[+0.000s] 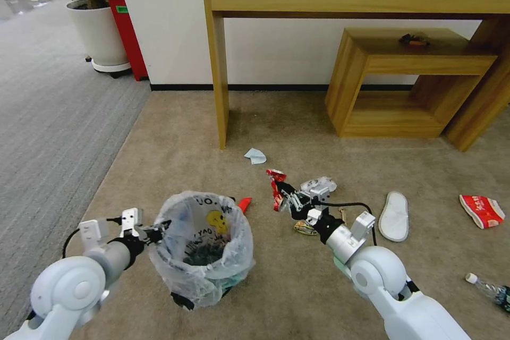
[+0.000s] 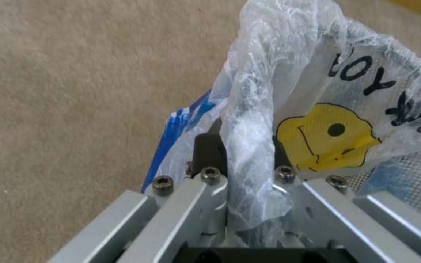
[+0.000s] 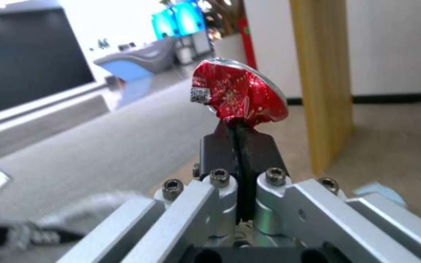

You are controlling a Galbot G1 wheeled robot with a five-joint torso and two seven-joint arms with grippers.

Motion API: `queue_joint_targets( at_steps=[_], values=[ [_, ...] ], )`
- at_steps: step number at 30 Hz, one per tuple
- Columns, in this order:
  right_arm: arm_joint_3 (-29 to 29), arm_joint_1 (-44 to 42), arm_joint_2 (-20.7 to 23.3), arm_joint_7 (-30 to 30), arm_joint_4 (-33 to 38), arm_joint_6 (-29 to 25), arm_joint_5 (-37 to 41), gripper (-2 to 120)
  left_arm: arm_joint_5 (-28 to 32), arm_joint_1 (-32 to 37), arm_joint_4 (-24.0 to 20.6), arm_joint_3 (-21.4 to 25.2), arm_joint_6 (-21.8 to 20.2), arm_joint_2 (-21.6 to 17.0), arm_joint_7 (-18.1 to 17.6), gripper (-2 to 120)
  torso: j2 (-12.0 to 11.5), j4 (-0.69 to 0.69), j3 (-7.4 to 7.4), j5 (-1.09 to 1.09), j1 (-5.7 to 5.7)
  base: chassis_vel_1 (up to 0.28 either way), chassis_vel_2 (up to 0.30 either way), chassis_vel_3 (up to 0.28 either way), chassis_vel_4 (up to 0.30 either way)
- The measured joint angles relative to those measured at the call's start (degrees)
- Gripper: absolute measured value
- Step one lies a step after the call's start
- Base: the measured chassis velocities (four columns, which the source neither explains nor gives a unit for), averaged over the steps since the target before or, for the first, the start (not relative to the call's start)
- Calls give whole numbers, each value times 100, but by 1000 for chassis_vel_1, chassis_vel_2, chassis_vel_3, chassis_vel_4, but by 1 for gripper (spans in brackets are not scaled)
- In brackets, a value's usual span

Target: Pick up the trash bin and place the garbage on the floor into it.

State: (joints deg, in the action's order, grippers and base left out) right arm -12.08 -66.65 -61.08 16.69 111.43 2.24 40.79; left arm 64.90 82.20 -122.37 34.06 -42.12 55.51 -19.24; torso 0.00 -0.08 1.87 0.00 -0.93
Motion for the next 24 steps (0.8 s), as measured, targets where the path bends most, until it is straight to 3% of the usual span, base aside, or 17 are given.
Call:
queue_joint_targets(
  at_steps=[12,24],
  values=[
    [424,628,13,652,-159,-453,365,0,9,-291,230,-677,0,-232,88,3,0,0,0,0,0,0,0,0,0],
    [923,1094,50,1132,-372,-643,485,0,321,-883,358,-1155,-1,-182,179,3,0,0,0,0,0,0,0,0,0]
  ],
)
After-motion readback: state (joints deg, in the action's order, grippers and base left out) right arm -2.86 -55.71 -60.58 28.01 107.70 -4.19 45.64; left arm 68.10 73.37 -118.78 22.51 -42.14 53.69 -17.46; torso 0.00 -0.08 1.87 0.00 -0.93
